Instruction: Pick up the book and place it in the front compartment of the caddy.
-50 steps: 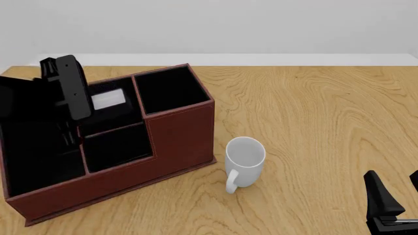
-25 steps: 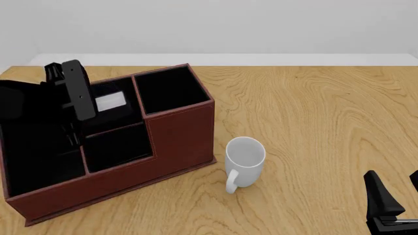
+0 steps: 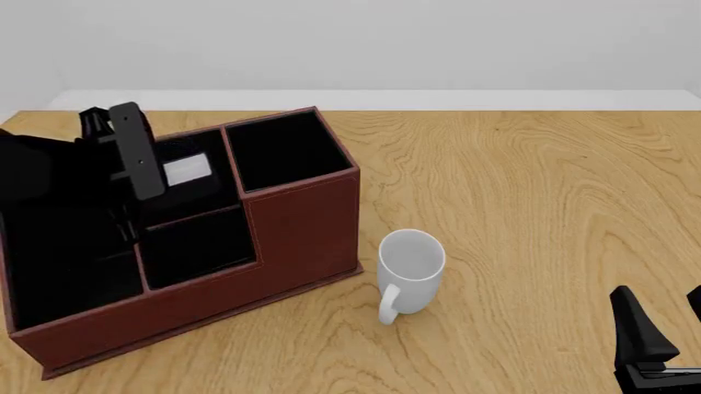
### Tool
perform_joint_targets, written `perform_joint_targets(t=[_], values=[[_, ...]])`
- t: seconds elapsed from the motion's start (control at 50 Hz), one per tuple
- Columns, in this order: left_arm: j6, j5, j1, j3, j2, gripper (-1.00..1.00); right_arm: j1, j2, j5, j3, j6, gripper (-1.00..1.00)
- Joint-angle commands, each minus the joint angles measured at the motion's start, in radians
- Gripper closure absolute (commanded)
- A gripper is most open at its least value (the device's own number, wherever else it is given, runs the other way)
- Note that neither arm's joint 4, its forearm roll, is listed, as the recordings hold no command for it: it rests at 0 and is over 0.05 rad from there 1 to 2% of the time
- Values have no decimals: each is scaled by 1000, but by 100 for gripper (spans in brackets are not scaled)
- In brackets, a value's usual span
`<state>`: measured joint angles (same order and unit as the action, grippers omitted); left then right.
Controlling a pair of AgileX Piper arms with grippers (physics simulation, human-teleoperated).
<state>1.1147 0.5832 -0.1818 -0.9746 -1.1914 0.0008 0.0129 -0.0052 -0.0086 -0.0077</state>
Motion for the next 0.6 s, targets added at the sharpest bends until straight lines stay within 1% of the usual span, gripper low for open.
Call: perform_joint_targets(t=[0.02,0.38,0.6], values=[[19,-29,12,-10,-22,100,0,0,0,0,0,-100],[19,-55,24,-21,-67,100,0,0,0,0,0,-100],[13,-77,25,-11,-91,100,0,0,0,0,0,-100]])
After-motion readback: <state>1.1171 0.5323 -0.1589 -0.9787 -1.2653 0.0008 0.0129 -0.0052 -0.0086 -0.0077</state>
